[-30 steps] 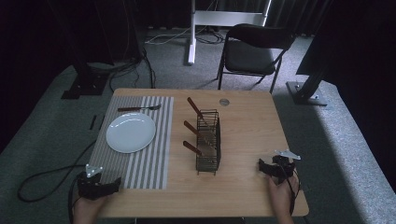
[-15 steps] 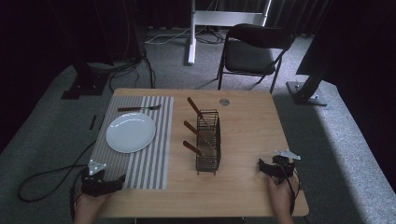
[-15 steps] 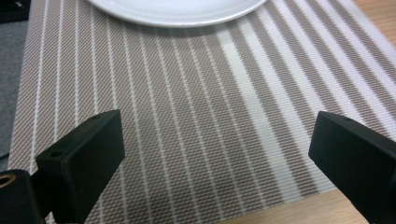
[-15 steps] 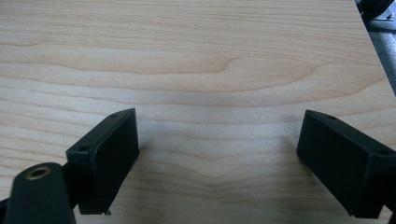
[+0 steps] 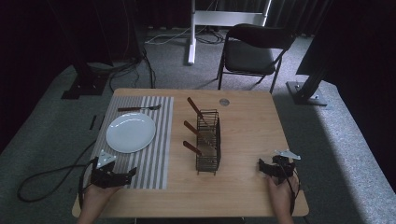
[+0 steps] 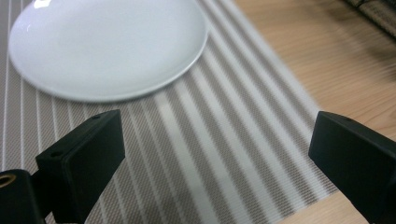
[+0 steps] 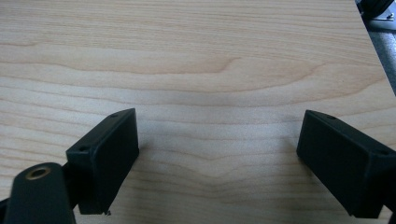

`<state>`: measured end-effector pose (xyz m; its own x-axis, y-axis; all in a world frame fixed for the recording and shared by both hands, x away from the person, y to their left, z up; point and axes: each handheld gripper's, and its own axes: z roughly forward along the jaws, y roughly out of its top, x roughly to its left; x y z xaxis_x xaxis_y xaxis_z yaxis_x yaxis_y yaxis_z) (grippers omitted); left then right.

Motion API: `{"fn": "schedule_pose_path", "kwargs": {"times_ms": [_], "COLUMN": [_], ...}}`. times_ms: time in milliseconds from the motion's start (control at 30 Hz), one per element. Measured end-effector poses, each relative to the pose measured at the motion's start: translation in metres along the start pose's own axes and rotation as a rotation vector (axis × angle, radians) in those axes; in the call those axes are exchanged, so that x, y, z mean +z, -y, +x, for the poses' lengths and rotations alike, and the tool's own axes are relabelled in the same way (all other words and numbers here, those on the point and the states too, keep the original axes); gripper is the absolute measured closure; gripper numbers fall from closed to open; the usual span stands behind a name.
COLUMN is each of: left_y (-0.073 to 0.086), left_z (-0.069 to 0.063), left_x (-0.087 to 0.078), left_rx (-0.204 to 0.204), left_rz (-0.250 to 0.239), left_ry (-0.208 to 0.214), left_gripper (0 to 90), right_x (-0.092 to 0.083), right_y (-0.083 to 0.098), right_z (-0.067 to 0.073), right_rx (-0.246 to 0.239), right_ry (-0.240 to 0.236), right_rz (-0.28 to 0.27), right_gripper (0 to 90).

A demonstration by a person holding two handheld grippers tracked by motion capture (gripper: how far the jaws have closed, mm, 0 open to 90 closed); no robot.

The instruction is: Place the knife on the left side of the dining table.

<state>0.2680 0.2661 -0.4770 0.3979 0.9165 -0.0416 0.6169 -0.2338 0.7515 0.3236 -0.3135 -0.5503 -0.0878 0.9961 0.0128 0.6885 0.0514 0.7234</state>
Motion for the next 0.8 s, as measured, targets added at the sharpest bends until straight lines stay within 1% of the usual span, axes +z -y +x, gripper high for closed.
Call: {"fn": "schedule_pose_path", "kwargs": {"times_ms": [33, 67, 100, 133, 167, 200, 233, 300, 400, 433, 467, 500, 533, 567, 667, 700, 733, 800], "left_y": [0.0, -0.005, -0.005, -0.011, -0.013, -0.016, -0.016, -0.021, -0.033, -0.033, -0.04, -0.04, -0.046, -0.046, -0.058, -0.058, -0.065, -0.069], "left_z": [0.0, -0.004, -0.004, -0.006, -0.008, -0.009, -0.009, -0.012, -0.016, -0.016, -0.019, -0.019, -0.022, -0.022, -0.029, -0.029, -0.034, -0.037], "left_x": [0.0, 0.0, 0.0, 0.001, 0.001, 0.002, 0.002, 0.002, 0.003, 0.003, 0.003, 0.003, 0.003, 0.003, 0.005, 0.005, 0.007, 0.009], "left_rx": [0.0, 0.012, 0.012, 0.024, 0.029, 0.035, 0.035, 0.045, 0.061, 0.061, 0.069, 0.069, 0.079, 0.079, 0.112, 0.112, 0.129, 0.144], "left_rz": [0.0, -0.01, -0.01, -0.016, -0.022, -0.023, -0.023, -0.031, -0.051, -0.051, -0.061, -0.061, -0.072, -0.072, -0.084, -0.084, -0.085, -0.084], "left_ry": [0.0, 0.011, 0.011, 0.028, 0.027, 0.041, 0.041, 0.044, 0.068, 0.068, 0.077, 0.077, 0.085, 0.085, 0.102, 0.102, 0.107, 0.103], "left_gripper": [3.8, 4.6, 4.6, 4.6, 4.6, 4.6, 4.6, 4.6, 4.6, 4.6, 4.6, 4.6, 4.6, 4.6, 4.6, 4.7, 4.7, 4.7], "right_x": [0.0, 0.0, 0.0, 0.0, 0.0, 0.0, 0.0, 0.0, 0.0, 0.0, 0.0, 0.0, 0.0, 0.0, 0.0, 0.0, 0.0, 0.0], "right_y": [0.0, 0.0, 0.0, 0.0, 0.0, 0.0, 0.0, 0.0, 0.0, 0.0, 0.0, 0.0, 0.0, 0.0, 0.0, 0.0, 0.0, 0.0], "right_z": [0.0, 0.0, 0.0, 0.0, 0.0, 0.0, 0.0, 0.0, 0.0, 0.0, 0.0, 0.0, 0.0, 0.0, 0.0, 0.0, 0.0, 0.0], "right_rx": [0.0, 0.0, 0.0, 0.0, 0.0, 0.0, 0.0, 0.0, -0.001, -0.001, -0.001, -0.001, -0.002, -0.002, -0.001, -0.002, -0.002, -0.002], "right_ry": [0.0, 0.0, 0.0, 0.0, 0.0, 0.0, 0.0, 0.0, 0.0, 0.0, 0.0, 0.0, 0.0, 0.0, 0.0, 0.0, 0.0, 0.0], "right_rz": [0.0, 0.0, 0.0, 0.0, 0.0, 0.0, 0.0, 0.0, 0.0, 0.0, 0.0, 0.0, 0.0, 0.0, -0.001, -0.001, -0.001, -0.001], "right_gripper": [12.0, 12.0, 12.0, 12.0, 12.0, 12.0, 12.0, 12.0, 12.0, 12.0, 12.0, 12.0, 12.0, 12.0, 12.0, 12.0, 12.0, 12.0]}}
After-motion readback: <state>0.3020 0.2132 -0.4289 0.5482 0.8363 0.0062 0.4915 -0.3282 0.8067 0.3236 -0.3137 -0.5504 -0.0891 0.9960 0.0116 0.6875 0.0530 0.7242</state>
